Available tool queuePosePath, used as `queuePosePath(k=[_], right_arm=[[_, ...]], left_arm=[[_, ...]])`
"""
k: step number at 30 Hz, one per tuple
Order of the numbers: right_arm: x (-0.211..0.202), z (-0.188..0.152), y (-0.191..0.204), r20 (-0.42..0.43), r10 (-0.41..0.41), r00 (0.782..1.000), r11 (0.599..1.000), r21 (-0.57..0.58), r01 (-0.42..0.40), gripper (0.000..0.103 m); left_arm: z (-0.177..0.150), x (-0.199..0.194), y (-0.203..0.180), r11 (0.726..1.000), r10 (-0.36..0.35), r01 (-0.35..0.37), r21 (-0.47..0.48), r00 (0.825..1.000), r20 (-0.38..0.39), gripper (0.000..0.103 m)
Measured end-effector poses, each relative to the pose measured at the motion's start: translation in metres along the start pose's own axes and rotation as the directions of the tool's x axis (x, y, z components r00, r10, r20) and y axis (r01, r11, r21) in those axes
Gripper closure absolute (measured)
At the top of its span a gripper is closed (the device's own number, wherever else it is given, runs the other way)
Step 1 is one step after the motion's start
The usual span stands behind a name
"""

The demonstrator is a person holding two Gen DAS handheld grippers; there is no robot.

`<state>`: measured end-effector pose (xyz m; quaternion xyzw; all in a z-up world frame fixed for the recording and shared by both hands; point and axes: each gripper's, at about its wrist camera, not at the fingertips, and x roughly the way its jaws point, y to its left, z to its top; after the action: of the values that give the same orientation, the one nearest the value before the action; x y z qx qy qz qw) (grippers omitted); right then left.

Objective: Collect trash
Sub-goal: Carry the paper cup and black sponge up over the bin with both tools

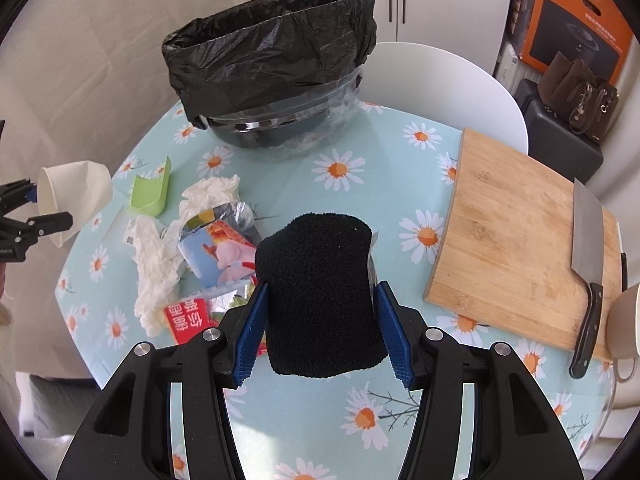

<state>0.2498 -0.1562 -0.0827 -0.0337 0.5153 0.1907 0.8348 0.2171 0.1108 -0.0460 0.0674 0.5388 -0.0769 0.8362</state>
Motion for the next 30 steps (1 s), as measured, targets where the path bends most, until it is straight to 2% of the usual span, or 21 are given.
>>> queuePosePath(k=[14, 30], right_arm=[[-0.041, -0.040, -0.003, 0.066, 0.017, 0.998, 1.000, -0.007, -0.017, 0.053], [-0.095, -0.052, -0.006, 0.187, 0.045, 0.981, 0.999, -0.029, -0.041, 0.053]], left_arm=[[-0.038, -0.040, -0.023, 0.999, 0.041, -0.041, -0.002, 0.998, 0.040, 0.030], [-0.052, -0.084, -0.040, 0.996, 0.086, -0.084, -0.018, 0.991, 0.104, 0.030]])
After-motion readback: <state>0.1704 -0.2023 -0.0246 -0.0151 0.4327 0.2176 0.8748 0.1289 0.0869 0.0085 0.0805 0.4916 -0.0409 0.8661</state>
